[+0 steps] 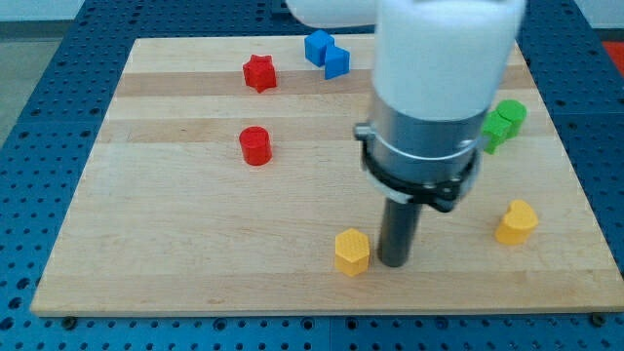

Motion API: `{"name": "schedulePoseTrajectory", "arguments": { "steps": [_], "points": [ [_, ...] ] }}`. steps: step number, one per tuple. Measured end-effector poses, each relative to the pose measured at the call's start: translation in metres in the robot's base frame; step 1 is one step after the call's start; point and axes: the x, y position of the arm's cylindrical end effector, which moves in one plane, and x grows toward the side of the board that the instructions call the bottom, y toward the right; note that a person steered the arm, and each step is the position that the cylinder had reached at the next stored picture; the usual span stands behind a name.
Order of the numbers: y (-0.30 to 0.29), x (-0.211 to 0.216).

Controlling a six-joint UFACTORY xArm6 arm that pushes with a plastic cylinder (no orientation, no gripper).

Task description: Place the yellow heart at the top of the yellow hexagon

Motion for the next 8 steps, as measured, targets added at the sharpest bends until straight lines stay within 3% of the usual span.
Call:
{"name": "schedulePoseTrajectory", "arguments": {
  "steps": [3, 4, 6, 8],
  "points": [
    [0.141, 0.005],
    [0.160, -0.002],
    [0.160, -0.027],
    [0.125, -0.024]
  ]
}}
